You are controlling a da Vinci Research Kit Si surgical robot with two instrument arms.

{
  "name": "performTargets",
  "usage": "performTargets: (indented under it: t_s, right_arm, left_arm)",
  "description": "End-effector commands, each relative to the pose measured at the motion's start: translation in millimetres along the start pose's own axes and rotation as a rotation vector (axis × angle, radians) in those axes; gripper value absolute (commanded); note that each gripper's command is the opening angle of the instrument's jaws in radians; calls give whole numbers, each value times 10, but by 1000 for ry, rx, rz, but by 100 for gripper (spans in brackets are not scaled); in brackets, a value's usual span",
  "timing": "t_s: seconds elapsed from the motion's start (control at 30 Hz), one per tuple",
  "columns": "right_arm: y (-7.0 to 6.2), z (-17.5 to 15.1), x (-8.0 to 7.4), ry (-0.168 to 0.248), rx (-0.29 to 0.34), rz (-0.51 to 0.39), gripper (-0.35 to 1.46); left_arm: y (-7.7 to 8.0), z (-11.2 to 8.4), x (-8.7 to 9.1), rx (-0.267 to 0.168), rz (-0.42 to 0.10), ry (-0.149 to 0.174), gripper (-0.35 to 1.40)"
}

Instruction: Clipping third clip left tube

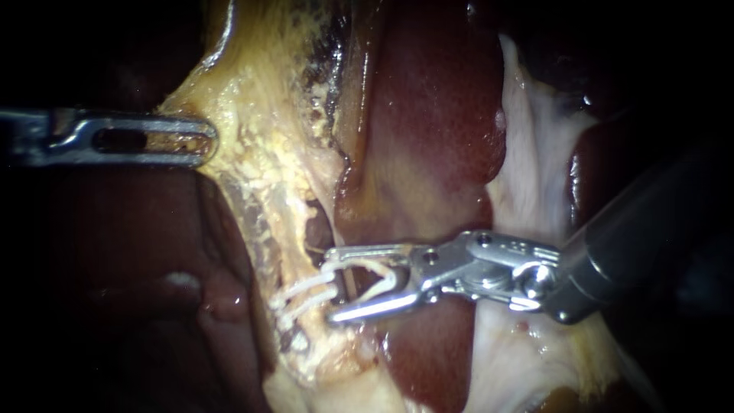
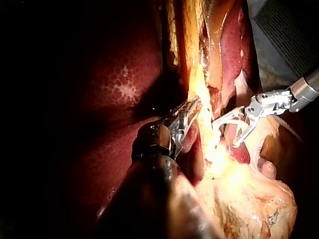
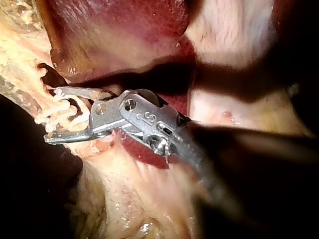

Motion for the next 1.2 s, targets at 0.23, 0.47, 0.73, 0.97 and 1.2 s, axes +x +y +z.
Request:
performTargets:
  t_s: [0.23, 0.47, 0.73, 0.97, 1.2]
  right_arm:
    - [15, 11, 2, -5, -12, 1, 60]
    - [22, 22, 5, -17, 27, 1, 60]
    - [15, 27, 8, 8, 156, 27, 59]
    - [1, 35, 12, 10, 229, 44, 58]
    - [-12, 43, 18, 31, 289, 69, 57]
  left_arm:
    - [-2, -2, 2, -1, 0, -3, -35]
    - [-4, -5, 3, -2, -1, -3, -35]
    - [-2, -9, 4, 0, 1, -2, -35]
    - [-1, -10, 4, 0, 1, -1, -35]
    - [-1, -10, 4, 0, 1, -1, -35]
